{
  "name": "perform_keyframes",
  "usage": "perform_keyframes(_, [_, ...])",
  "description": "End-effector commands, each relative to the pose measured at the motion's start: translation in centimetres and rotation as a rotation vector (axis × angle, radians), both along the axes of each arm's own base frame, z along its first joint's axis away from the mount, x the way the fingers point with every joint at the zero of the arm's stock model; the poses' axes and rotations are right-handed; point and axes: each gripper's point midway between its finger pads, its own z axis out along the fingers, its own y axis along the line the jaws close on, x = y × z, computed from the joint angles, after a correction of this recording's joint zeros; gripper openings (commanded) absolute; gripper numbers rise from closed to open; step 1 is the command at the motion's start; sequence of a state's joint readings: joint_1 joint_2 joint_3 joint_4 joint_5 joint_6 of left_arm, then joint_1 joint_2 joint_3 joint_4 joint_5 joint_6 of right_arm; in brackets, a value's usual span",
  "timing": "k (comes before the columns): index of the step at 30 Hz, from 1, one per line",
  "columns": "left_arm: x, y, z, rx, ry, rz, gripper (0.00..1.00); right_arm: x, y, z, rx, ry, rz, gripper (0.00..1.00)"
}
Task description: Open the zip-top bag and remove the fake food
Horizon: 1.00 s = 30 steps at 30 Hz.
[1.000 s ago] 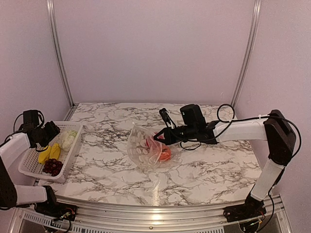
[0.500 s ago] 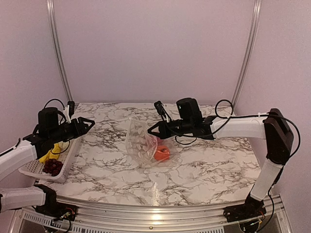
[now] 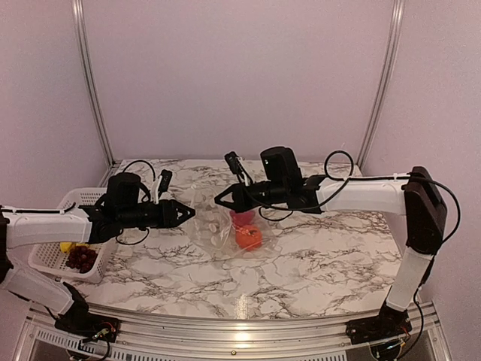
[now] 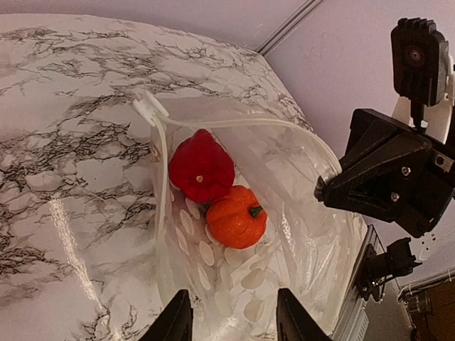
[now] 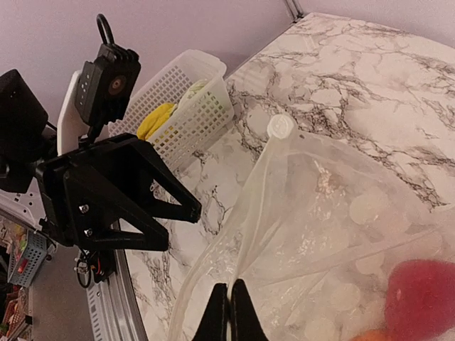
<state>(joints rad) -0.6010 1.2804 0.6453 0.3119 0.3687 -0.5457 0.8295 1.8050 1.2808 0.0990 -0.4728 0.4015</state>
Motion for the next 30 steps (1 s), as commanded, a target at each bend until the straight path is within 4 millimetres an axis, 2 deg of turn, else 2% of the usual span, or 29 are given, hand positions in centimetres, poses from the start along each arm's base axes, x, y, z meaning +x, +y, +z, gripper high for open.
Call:
perform_keyframes(1, [-0.1,-3.6,1.4,-0.052,-0.04,-0.076,0.39,-0.3,1.8,1.5,0.033,-0.008,0.018,0.0])
perform_keyframes(5, [0.5,-5.2,-0.2,-0.043,0.002,-0.078,0.35,-0.9,3.0,2.6,0.056,-0.013,0.039,0.0])
perform_keyframes(11, [1.6,-5.4,-3.3,-0.001,0.087,-0.03,0.3,-1.8,4.4,5.4,0.108,-0.035,0.068,0.0])
perform_keyframes(13, [1.8,-5.5,-4.1,0.003,0.108,-0.024,0.3,-1.9,4.4,5.7,0.12,-0.034,0.071,0.0])
perform_keyframes(16, [1.8,-5.7,-5.3,0.014,0.138,-0.028,0.3,-1.9,4.1,4.9,0.103,-0.03,0.068,0.0])
perform_keyframes(17, [1.8,-5.8,-5.7,0.015,0.144,-0.028,0.31,-1.7,3.6,4.6,0.099,-0.028,0.06,0.02])
perform_keyframes(19, [1.9,-5.8,-6.1,0.018,0.152,-0.028,0.31,-1.1,2.3,4.1,0.102,-0.013,0.036,0.15])
perform_keyframes(23, [1.7,-5.9,-6.7,0.014,0.158,-0.033,0.33,0.6,-1.6,3.2,0.084,0.004,-0.039,0.35])
perform_keyframes(27, [1.6,-6.1,-7.0,0.007,0.162,-0.048,0.34,2.0,-5.5,1.6,0.026,0.012,-0.121,0.48])
perform_keyframes(30, [1.3,-6.3,-7.0,-0.005,0.159,-0.066,0.35,2.5,-7.9,-1.0,-0.044,0.042,-0.164,0.53])
